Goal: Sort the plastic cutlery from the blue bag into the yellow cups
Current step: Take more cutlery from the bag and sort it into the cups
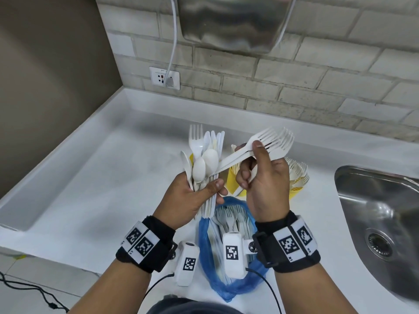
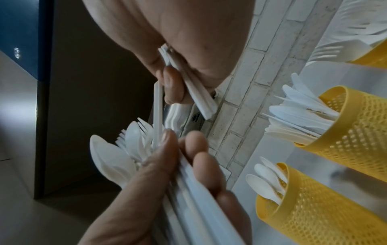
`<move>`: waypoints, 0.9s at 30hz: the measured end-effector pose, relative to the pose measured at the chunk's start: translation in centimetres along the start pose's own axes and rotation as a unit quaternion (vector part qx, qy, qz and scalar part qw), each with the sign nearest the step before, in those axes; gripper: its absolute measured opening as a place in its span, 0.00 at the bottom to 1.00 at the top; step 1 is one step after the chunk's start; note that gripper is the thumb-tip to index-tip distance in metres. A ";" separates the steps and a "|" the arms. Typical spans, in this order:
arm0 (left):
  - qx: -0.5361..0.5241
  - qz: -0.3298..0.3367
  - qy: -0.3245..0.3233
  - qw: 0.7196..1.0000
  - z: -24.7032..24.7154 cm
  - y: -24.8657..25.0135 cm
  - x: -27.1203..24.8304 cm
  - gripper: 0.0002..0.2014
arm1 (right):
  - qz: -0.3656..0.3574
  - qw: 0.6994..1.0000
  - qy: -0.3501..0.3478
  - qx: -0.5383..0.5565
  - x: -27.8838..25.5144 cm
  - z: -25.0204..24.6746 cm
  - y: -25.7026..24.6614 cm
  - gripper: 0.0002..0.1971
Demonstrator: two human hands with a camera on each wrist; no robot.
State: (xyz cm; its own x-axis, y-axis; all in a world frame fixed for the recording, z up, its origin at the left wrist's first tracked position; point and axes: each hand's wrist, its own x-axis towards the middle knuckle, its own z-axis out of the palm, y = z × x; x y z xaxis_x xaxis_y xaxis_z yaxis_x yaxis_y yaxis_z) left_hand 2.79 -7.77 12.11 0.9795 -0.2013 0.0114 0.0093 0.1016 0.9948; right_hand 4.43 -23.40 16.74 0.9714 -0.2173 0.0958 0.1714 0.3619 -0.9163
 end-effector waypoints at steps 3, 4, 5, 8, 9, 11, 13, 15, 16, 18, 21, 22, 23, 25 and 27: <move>0.004 -0.006 0.002 1.000 0.1 0.2 0.1 0.11 | 0.009 0.999 0.043 0.025 0.2 -0.4 -0.4 0.25; 0.008 -0.007 0.002 1.000 0.1 0.3 0.1 0.12 | 0.017 0.998 0.054 0.039 0.4 -0.6 -0.6 0.24; 0.010 -0.007 0.002 1.000 0.2 0.3 0.0 0.12 | 0.029 0.995 0.062 0.068 0.7 -0.9 -0.7 0.20; 0.014 -0.008 0.000 1.000 0.2 0.4 -0.1 0.14 | 0.060 0.980 0.077 0.176 1.7 -1.6 -1.0 0.14; 0.015 -0.008 -0.001 1.000 0.3 0.5 -0.1 0.14 | 0.061 0.976 0.085 0.193 1.9 -1.7 -1.2 0.13; 0.015 -0.010 -0.001 1.000 0.4 0.5 -0.2 0.14 | 0.052 0.973 0.104 0.200 2.3 -1.9 -1.4 0.10; 0.016 -0.009 -0.003 1.000 0.5 0.5 -0.2 0.12 | 0.046 0.973 0.134 0.180 2.5 -2.2 -1.6 0.15; 0.020 -0.006 -0.006 1.000 0.6 0.6 -0.3 0.11 | 0.037 0.979 0.141 0.139 2.6 -2.3 -1.7 0.20; 0.021 -0.005 -0.007 1.000 0.6 0.6 -0.3 0.10 | 0.031 0.984 0.134 0.114 2.5 -2.4 -1.8 0.20; 0.020 -0.006 -0.006 1.000 0.7 0.6 -0.3 0.09 | 0.021 0.992 0.104 0.066 2.2 -2.4 -1.9 0.13; 0.045 -0.007 -0.003 0.999 0.7 0.3 -0.3 0.07 | 0.000 0.999 0.037 -0.005 1.6 -2.2 -2.0 0.08; 0.056 -0.008 -0.003 0.998 0.7 0.2 -0.3 0.07 | -0.018 0.999 0.011 -0.046 1.5 -2.1 -2.1 0.07; 0.064 -0.009 -0.002 0.998 0.7 0.2 -0.3 0.07 | -0.045 0.994 -0.015 -0.099 1.3 -2.0 -2.2 0.07; 0.082 -0.010 0.000 0.997 0.6 0.0 -0.3 0.06 | -0.096 0.974 -0.065 -0.197 1.1 -1.7 -2.7 0.05; 0.115 -0.005 0.003 0.993 0.6 -0.1 -0.3 0.04 | -0.118 0.956 -0.104 -0.247 1.1 -1.5 -3.2 0.04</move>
State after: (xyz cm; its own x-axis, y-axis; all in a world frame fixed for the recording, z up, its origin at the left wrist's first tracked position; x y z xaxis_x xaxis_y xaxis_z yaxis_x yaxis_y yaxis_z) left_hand 2.37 -8.32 12.08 0.9806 -0.1959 0.0008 -0.0259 -0.1256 0.9917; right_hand 4.65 -26.16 19.24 0.9359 -0.0358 0.3506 0.3410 -0.1589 -0.9265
